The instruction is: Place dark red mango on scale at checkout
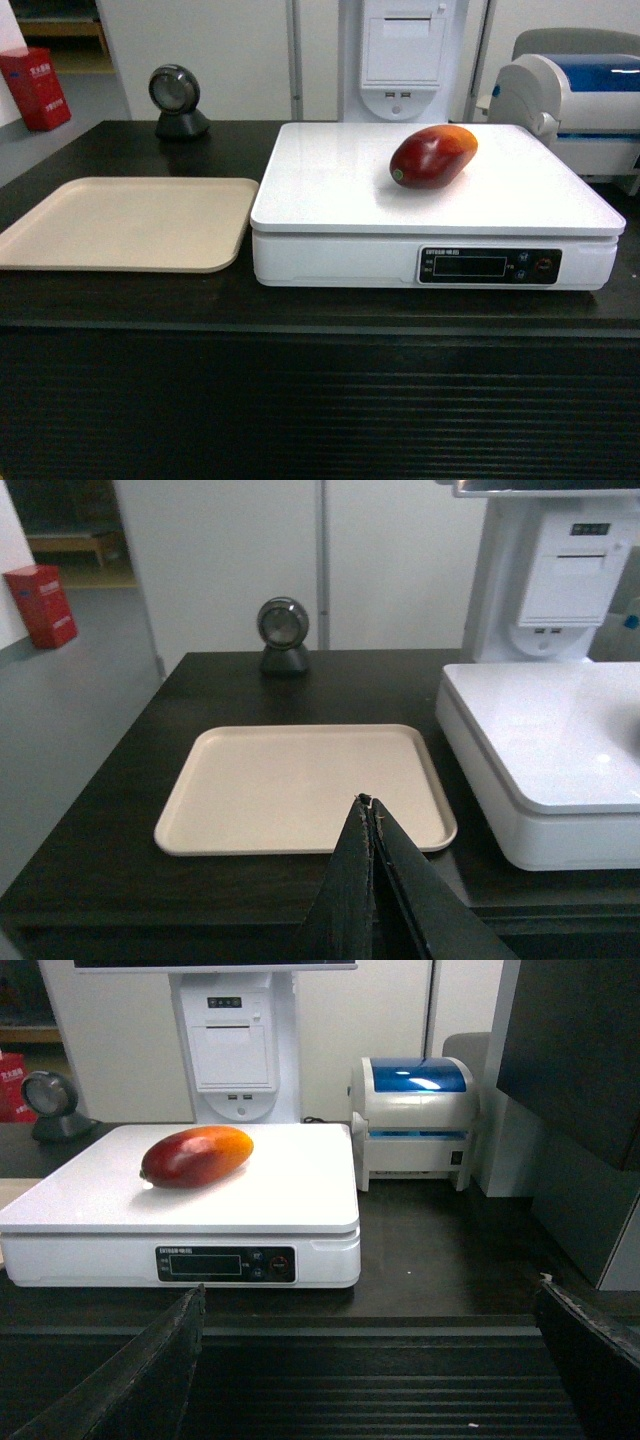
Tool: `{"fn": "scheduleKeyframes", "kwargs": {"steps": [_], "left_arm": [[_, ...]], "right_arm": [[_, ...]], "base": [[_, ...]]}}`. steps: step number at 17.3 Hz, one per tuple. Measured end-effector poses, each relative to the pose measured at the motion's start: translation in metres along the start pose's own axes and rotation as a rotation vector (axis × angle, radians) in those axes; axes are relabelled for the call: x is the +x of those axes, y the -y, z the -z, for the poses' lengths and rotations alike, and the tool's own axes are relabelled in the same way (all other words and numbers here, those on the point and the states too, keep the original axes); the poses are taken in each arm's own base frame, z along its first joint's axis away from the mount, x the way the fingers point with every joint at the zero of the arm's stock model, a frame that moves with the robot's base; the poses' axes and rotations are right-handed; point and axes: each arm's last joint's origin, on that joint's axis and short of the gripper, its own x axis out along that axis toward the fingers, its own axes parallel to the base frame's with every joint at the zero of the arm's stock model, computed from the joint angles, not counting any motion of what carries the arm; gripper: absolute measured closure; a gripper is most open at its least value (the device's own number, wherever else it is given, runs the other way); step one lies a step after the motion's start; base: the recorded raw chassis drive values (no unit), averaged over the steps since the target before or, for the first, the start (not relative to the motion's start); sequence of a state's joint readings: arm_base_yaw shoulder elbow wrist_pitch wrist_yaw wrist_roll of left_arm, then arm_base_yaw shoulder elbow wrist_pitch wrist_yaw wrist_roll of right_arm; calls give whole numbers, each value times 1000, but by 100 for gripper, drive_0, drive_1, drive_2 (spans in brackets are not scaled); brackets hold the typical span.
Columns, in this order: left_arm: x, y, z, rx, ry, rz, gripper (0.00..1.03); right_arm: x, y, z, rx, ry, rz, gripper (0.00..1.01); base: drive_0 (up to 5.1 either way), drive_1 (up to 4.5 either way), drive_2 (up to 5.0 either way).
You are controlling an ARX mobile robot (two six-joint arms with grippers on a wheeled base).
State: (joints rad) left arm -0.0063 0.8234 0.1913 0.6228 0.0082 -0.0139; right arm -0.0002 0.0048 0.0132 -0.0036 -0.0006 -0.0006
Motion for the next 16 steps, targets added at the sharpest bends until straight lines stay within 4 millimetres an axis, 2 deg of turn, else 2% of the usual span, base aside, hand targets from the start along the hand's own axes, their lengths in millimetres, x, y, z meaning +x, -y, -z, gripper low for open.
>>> {"fn": "scheduleKeyframes", "kwargs": {"steps": [6,12,16], "left_arm": [[-27,-1,18,0,3,-17,101],[-44,-1,33,0,4,-17,101],[-52,-1,31,0,20,-17,101]], "right_arm": [[0,0,0,0,0,0,3],[0,0,0,0,0,0,3],[0,0,0,0,0,0,3]], "base": [[0,0,0],[0,0,0],[0,0,0]]}}
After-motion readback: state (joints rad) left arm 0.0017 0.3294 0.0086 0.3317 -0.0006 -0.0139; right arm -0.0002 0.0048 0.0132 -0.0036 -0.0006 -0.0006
